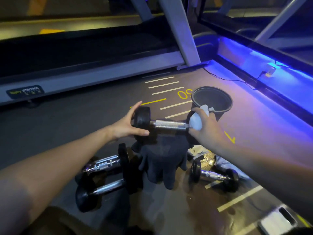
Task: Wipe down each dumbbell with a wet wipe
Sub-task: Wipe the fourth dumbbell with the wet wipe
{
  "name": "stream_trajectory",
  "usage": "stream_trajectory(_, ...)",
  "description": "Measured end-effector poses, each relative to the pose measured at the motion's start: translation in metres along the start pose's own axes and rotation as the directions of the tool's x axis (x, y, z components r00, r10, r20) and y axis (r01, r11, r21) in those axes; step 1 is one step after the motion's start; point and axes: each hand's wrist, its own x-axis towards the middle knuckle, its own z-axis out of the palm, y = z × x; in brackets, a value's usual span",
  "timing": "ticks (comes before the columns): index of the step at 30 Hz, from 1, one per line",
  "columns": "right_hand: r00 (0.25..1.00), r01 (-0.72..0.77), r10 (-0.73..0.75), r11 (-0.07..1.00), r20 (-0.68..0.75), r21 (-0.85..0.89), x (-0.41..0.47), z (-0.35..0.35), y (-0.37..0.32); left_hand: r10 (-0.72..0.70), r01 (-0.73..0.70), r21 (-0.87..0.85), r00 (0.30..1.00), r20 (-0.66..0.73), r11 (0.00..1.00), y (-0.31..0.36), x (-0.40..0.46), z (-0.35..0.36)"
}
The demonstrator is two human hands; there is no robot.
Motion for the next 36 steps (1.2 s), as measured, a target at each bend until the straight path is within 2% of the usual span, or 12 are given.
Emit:
stream_trajectory(7,1.000,-0.004,0.004,1.000,0.024,0.007,0.000,-0.001,0.004,-0.024,0.030,-0.200,0.999,0.034,0.979,-0.013,0.000,0.005)
stream_trajectory(13,1.000,-0.012,0.013,0.999,-0.004,0.049,0.000,0.001,0.005,0.001,-0.029,-0.302,0.996,-0.092,0.953,-0.014,-0.003,0.017)
stream_trajectory(18,0.998,-0.002,0.009,0.992,-0.058,0.127,0.003,-0.004,0.001,0.034,-0.082,-0.297,0.986,-0.162,0.951,0.002,-0.007,0.014)
stream_trajectory(23,0.989,-0.009,0.049,0.963,-0.143,0.269,0.006,-0.013,-0.020,0.143,-0.226,-0.286,0.948,-0.285,0.931,0.041,-0.014,-0.013)
stream_trajectory(27,0.992,-0.041,0.086,0.918,-0.097,0.394,-0.005,0.004,-0.031,0.179,-0.279,-0.299,0.930,-0.321,0.913,0.054,-0.021,-0.022)
stream_trajectory(31,0.996,-0.083,0.082,0.946,0.016,0.312,-0.017,0.020,-0.028,0.117,-0.197,-0.276,0.953,-0.281,0.941,0.033,-0.027,-0.022)
stream_trajectory(36,0.997,0.001,-0.017,0.978,0.076,0.210,-0.004,0.016,-0.024,0.073,-0.158,-0.278,0.953,-0.293,0.947,0.024,-0.033,-0.027)
